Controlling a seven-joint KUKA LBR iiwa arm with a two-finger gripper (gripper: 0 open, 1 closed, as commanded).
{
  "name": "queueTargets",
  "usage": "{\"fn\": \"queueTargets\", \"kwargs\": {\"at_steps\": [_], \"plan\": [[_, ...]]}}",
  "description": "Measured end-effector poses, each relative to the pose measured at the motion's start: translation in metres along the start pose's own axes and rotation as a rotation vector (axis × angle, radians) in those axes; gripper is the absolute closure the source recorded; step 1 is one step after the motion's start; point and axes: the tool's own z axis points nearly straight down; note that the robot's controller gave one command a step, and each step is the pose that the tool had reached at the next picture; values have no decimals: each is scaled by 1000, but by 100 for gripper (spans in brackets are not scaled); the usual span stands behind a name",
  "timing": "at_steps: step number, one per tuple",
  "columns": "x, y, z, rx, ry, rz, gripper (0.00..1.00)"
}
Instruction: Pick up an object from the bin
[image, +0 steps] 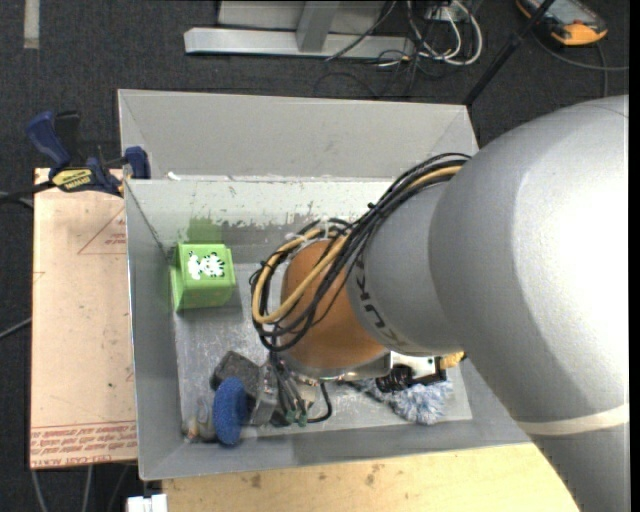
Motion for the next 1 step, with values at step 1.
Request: {"fn": "queueTargets", "kwargs": {"at_steps": [1], "plan": [[0,0,0,0,0,0,100]]}}
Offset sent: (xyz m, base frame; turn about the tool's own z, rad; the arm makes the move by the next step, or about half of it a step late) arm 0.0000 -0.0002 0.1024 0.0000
